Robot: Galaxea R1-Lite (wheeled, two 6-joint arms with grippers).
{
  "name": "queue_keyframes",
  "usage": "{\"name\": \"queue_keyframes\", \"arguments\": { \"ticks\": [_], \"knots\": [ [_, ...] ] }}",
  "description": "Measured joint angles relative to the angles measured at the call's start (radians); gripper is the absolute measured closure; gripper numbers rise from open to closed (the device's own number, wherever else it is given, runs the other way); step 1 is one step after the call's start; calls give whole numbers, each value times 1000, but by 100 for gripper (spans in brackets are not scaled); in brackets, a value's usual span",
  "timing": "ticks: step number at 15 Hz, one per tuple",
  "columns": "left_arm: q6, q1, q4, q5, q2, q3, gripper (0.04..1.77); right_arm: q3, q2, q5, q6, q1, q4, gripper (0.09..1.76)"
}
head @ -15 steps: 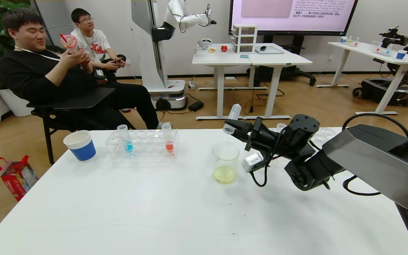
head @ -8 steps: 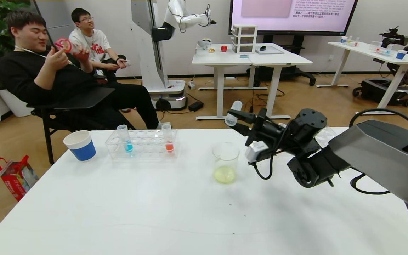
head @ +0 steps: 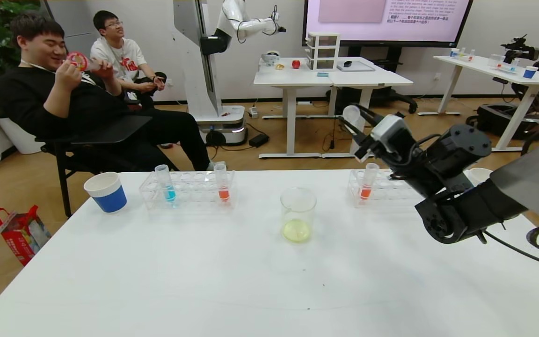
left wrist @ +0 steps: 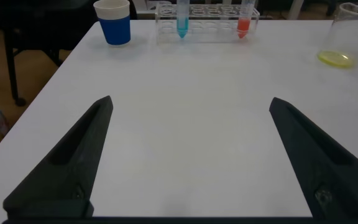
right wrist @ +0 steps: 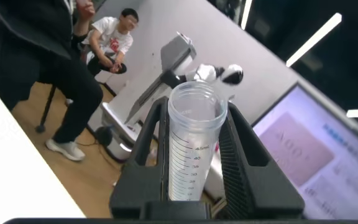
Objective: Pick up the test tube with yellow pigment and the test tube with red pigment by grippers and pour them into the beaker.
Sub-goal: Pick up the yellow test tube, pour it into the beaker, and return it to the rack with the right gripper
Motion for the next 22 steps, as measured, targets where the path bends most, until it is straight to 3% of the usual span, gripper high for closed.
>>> {"name": "queue_keyframes", "arguments": {
  "ticks": [4, 6, 9, 13, 16, 19, 22],
  "knots": [
    [0, 0, 0, 0, 0, 0, 6, 154, -111, -230, 317, 22, 0, 136],
    [0, 0, 0, 0, 0, 0, 6, 243, -157, -266, 426, 25, 21, 136],
    [0, 0, 0, 0, 0, 0, 6, 379, -242, -301, 481, -2, 147, 136],
    [0, 0, 0, 0, 0, 0, 6, 413, -361, -309, 594, -56, 390, 136],
    [0, 0, 0, 0, 0, 0, 6, 356, -421, -250, 605, -214, 548, 136],
    [0, 0, 0, 0, 0, 0, 6, 267, -421, -139, 607, -420, 583, 136],
    [0, 0, 0, 0, 0, 0, 6, 158, -358, -111, 604, -574, 616, 136]
  ]
}}
